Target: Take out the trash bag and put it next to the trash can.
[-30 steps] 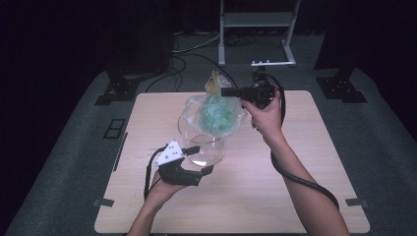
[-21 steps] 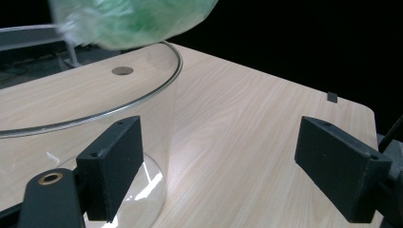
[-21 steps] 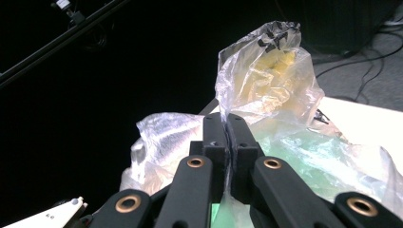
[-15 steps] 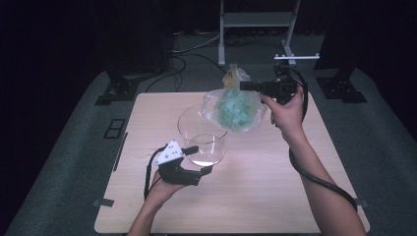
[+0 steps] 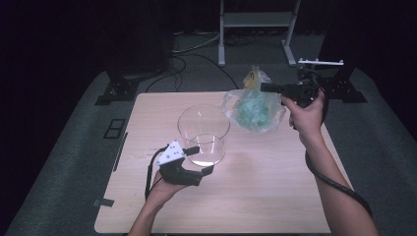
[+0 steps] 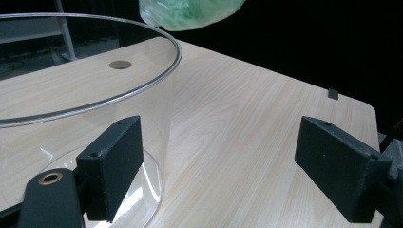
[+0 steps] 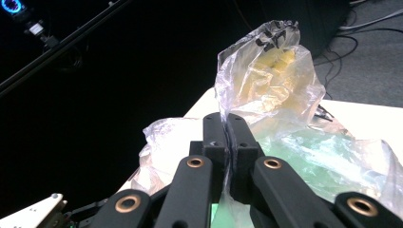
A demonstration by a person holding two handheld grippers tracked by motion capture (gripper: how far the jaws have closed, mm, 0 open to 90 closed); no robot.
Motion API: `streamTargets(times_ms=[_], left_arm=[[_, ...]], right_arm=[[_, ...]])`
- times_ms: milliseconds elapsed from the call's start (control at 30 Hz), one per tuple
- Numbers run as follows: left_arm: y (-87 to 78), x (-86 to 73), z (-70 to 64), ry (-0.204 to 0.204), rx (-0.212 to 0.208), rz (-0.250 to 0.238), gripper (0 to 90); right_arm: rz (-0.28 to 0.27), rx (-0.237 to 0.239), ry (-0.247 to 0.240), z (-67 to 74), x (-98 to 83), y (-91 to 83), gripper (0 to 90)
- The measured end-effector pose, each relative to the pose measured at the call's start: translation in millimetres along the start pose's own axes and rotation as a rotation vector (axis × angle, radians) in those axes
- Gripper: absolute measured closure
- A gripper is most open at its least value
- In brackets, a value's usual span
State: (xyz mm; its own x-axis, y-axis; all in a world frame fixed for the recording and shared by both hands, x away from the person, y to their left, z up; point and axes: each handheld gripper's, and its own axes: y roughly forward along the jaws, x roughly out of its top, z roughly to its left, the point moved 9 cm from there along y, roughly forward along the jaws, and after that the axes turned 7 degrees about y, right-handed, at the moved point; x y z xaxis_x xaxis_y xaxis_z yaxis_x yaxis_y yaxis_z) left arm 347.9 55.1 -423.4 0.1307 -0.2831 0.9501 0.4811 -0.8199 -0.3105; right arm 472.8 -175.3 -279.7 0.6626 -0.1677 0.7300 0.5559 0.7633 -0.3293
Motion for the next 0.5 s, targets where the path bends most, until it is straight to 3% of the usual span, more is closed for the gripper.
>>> streamTargets(times_ms=[500], left_arm=[[1.5, 0.4, -2.2, 0.003, 0.0, 0.003, 15.4]], right_arm=[[-0.022, -0.026, 0.087, -42.7, -15.5, -11.3, 88.6]])
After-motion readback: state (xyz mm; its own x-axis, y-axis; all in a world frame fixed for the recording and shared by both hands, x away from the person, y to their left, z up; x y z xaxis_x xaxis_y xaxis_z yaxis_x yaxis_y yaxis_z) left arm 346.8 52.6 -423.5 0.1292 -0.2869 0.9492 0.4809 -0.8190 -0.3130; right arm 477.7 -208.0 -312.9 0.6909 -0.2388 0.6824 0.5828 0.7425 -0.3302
